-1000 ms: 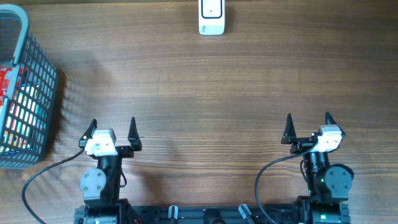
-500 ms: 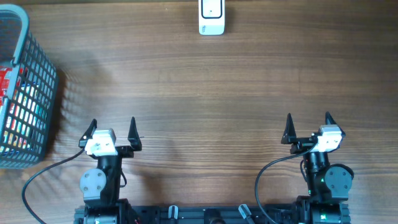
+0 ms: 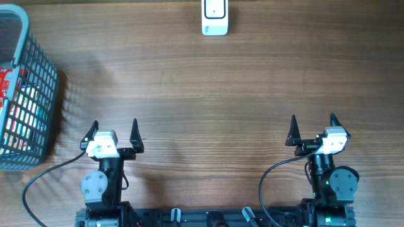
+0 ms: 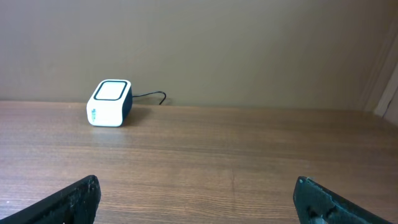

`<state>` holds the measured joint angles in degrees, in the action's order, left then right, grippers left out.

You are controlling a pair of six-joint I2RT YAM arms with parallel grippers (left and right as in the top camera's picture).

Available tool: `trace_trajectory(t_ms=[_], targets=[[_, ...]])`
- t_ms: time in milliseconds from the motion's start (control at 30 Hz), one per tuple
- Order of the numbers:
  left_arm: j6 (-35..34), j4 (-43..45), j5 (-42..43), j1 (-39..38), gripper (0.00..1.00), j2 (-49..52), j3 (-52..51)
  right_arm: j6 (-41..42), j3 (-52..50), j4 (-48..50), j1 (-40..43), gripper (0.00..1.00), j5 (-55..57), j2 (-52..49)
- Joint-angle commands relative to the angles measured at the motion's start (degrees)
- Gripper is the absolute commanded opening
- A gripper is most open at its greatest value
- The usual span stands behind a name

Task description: Scan the item barcode

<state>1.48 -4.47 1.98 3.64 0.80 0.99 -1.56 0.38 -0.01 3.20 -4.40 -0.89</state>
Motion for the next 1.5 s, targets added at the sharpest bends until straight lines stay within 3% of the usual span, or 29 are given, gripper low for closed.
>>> trace_trajectory(t_ms=[0, 367, 533, 667, 900, 1067, 1267, 1400, 1467], targets=[[1.1, 0.2, -0.4, -0.3, 1.00, -0.6, -0.7, 0.4, -0.1, 0.1, 0.2, 1.00, 0.8, 0.6], [0.4, 0.5, 2.3, -0.3, 1.00, -0.6, -0.7, 0.5, -0.1, 0.1, 0.2, 1.00, 0.8, 0.6], [-18.6, 3.6, 40.8, -0.7, 1.00, -0.6, -0.7, 0.4, -0.1, 0.1, 0.2, 1.00, 0.8, 0.6], [-18.9, 10.2, 48.6, -0.7, 1.00, -0.6, -0.7, 0.4, -0.1, 0.1, 0.2, 1.00, 0.8, 0.6], [-21.5, 32.2, 46.4, -0.6, 1.00, -0.5, 0.2, 0.5, -0.1, 0.1, 0.2, 1.00, 0.8, 0.6], [-19.1, 29.7, 37.3, -0.6, 1.00, 0.4, 8.3, 0.4, -0.1, 0.1, 0.2, 1.00, 0.8, 0.6], [-7.7, 15.5, 29.9, -0.6, 1.00, 7.5, 24.2, 0.5, -0.1, 0.1, 0.2, 1.00, 0.8, 0.6], [-4.7, -8.2, 11.2, -0.6, 1.00, 21.1, 45.7, 0.4, -0.1, 0.1, 0.2, 1.00, 0.8, 0.6], [-4.1, -22.7, 2.4, -0.6, 1.00, 32.1, 61.4, 0.4, -0.1, 0.1, 0.2, 1.00, 0.8, 0.6]])
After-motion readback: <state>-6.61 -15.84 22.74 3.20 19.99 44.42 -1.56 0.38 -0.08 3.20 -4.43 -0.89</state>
